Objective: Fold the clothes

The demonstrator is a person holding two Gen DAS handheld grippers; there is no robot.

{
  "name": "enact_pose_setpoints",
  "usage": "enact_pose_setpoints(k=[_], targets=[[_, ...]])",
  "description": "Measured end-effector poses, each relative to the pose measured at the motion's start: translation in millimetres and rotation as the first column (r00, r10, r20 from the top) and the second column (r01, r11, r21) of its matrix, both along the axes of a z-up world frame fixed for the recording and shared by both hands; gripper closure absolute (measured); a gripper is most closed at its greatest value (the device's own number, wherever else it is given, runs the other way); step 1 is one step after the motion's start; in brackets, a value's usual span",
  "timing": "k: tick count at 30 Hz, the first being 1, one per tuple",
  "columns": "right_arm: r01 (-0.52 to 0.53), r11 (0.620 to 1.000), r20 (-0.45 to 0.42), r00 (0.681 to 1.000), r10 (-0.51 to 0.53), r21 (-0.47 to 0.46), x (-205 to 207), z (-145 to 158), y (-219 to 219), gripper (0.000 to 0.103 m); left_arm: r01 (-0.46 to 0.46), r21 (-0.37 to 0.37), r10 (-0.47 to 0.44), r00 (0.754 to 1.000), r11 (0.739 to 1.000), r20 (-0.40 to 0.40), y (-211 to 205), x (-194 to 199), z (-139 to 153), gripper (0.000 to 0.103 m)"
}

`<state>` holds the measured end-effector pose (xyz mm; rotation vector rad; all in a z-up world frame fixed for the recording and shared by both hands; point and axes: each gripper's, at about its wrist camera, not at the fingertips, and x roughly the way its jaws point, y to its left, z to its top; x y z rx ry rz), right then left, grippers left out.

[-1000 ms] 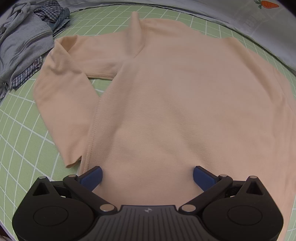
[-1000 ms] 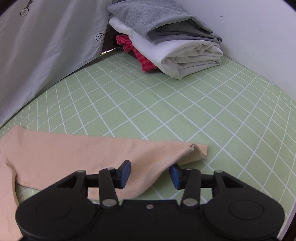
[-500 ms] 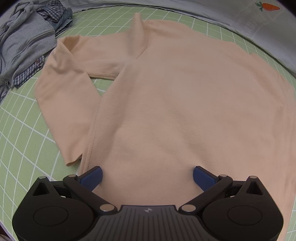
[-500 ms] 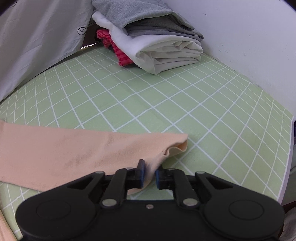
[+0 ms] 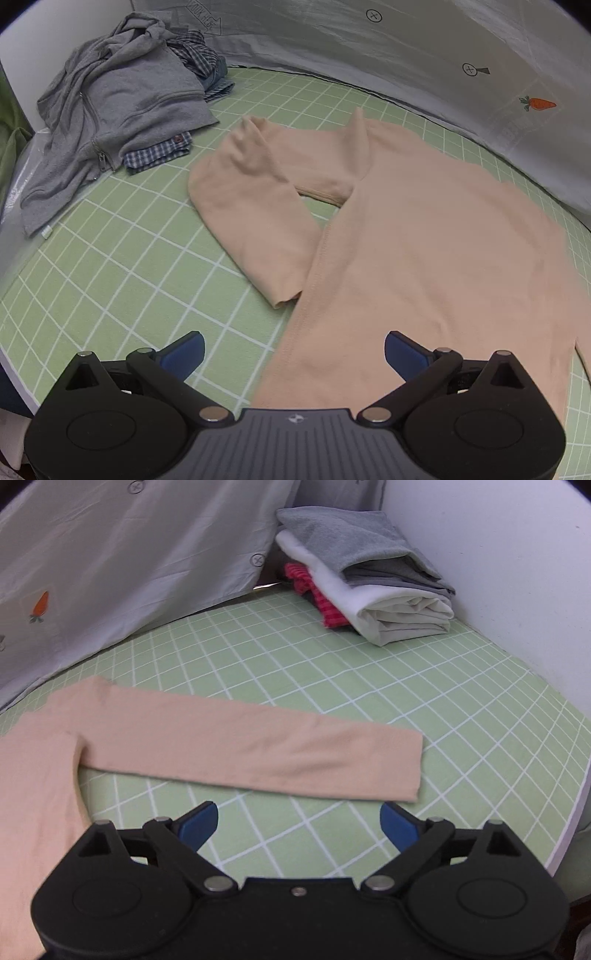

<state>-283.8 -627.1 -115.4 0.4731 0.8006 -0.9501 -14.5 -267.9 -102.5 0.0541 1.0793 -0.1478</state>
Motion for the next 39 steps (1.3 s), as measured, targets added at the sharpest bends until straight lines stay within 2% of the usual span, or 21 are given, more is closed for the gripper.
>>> enact_pose_setpoints(k=[2, 6, 10, 18, 21, 25, 30, 39], targets=[[-0.052, 0.999, -0.014, 0.999, 0.052, 0.008, 9.0, -3.1, 20.7, 0.005, 0.006, 0.026, -0.007, 1.0, 1.0, 0.009, 16.5, -3.3, 8.3, 0.002], [-0.119, 0.993, -0.009, 0.993, 0.119, 0.021, 28.8, -6.8, 58.1, 0.005, 0.044, 0.063, -0.046, 0.999, 0.997, 0.028, 39.1, 3.2, 15.0, 0.011], [-0.121, 0.992, -0.005, 0.993, 0.121, 0.027, 50.4, -9.8, 82.0, 0.005, 0.117, 0.093, -0.121, 0.992, 0.989, 0.037, 49.4, 16.7, 14.2, 0.028], [-0.128, 0.992, -0.053, 0.99, 0.128, 0.003, 67.2, -4.3, 102.9, 0.005, 0.298, 0.077, -0.298, 0.955, 0.952, -0.011, 27.1, 43.2, -11.3, 0.033], [-0.113, 0.994, -0.085, 0.99, 0.112, 0.001, 69.7, -5.2, 98.0, 0.005, 0.32, 0.081, -0.317, 0.947, 0.944, -0.053, 14.1, 49.4, -26.8, 0.035], [-0.101, 0.995, -0.106, 0.989, 0.099, -0.019, 75.1, -5.1, 86.9, 0.005, 0.356, 0.086, -0.347, 0.932, 0.931, -0.104, -0.7, 57.6, -44.3, 0.047], [-0.093, 0.996, -0.121, 0.989, 0.091, -0.016, 86.5, -6.4, 74.3, 0.005, 0.356, 0.053, -0.349, 0.93, 0.933, -0.115, -8.0, 66.3, -47.6, 0.064], [-0.137, 0.991, -0.137, 0.981, 0.136, 0.004, 90.7, -12.3, 88.6, 0.005, 0.34, 0.01, -0.336, 0.934, 0.94, -0.122, 3.7, 67.0, -43.1, 0.064]])
